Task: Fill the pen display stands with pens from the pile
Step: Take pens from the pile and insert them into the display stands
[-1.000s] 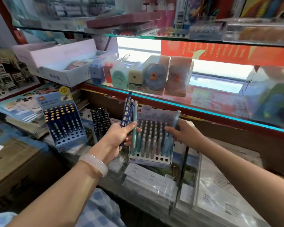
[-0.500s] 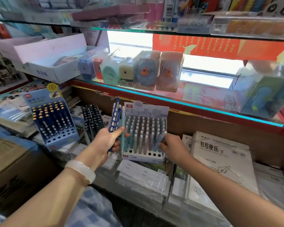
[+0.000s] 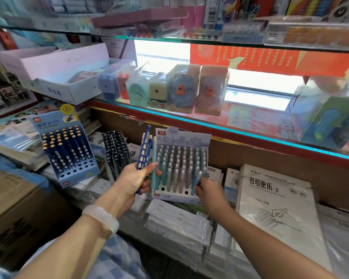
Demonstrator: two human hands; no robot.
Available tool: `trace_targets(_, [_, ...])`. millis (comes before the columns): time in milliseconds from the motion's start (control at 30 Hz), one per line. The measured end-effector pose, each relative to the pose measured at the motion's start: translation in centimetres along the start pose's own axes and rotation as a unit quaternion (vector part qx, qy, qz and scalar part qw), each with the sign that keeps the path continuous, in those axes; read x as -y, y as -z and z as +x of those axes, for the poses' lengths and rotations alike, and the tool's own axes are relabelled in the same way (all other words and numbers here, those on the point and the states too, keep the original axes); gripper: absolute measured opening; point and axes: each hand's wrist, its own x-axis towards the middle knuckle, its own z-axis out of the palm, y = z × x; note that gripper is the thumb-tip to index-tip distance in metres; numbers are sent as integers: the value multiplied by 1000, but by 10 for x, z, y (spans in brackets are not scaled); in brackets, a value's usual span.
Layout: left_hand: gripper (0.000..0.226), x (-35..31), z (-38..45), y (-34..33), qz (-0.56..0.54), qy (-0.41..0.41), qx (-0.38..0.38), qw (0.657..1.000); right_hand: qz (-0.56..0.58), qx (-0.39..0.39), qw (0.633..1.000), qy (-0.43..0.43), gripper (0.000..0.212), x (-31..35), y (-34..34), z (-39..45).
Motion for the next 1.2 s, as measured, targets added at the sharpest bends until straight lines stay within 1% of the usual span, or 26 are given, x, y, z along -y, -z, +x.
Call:
trace_targets(33, [14, 0, -1, 0, -3, 1, 1, 1000, 4, -6, 1000, -1, 12, 0, -2, 0])
trace_targets(167, [10, 0, -3, -1, -15, 6, 2, 1000, 14, -31, 999, -5, 21, 3, -6, 1])
trace_targets(267, [10, -1, -5, -2, -23, 4, 0, 1000, 12, -34, 999, -4, 21, 1, -6, 0])
trace_targets(367, [11, -2, -7, -1, -30, 0, 4, 1000, 32, -36, 999, -21, 18, -5, -4, -9])
trace_targets(433, [10, -3, -8, 1, -37, -1, 5, 999, 50, -83, 995, -5, 16, -3, 0, -16])
trace_targets(500, [8, -3, -9, 2, -34, 5, 0, 999, 92, -117, 988, 42, 15, 12, 8, -23])
trace_targets(533, [7, -4, -10, 3, -33, 9, -3, 999, 141, -111, 982, 60, 14, 25, 14, -24])
trace_targets(567, [6, -4, -10, 4, -31, 11, -3, 999, 212, -88, 971, 66, 12, 40, 19, -23])
trace_targets(633, [6, -4, -10, 4, -15, 15, 8, 1000, 361, -20, 931, 46, 12, 70, 31, -21])
trace_targets(667, [6, -4, -11, 4, -3, 17, 18, 1000, 403, 6, 915, 32, 15, 82, 36, -19])
trace_targets(800, [11, -7, -14, 4, 29, 14, 41, 999, 456, 66, 887, 27, 20, 105, 45, -14])
trace_targets(867, [12, -8, -14, 6, 39, 8, 38, 998, 454, 70, 888, 28, 18, 108, 46, -13])
trace_targets(933, [13, -7, -12, 10, 44, -1, 15, 999, 461, 53, 885, 28, 15, 107, 46, -11])
trace_targets(1000, [18, -4, -7, 16, 29, -14, -42, 999, 492, 7, 871, 13, 9, 105, 45, -8])
trace_targets(1067, [25, -3, -1, 23, -12, -20, -101, 995, 496, -50, 867, -12, 3, 100, 42, -5])
trace_targets(1133, [29, -5, 1, 29, -51, -18, -134, 990, 468, -88, 879, -14, 12, 94, 36, -3])
trace_targets(1200, [32, -7, 2, 32, -71, -12, -149, 986, 403, -98, 910, 9, 14, 89, 29, -3])
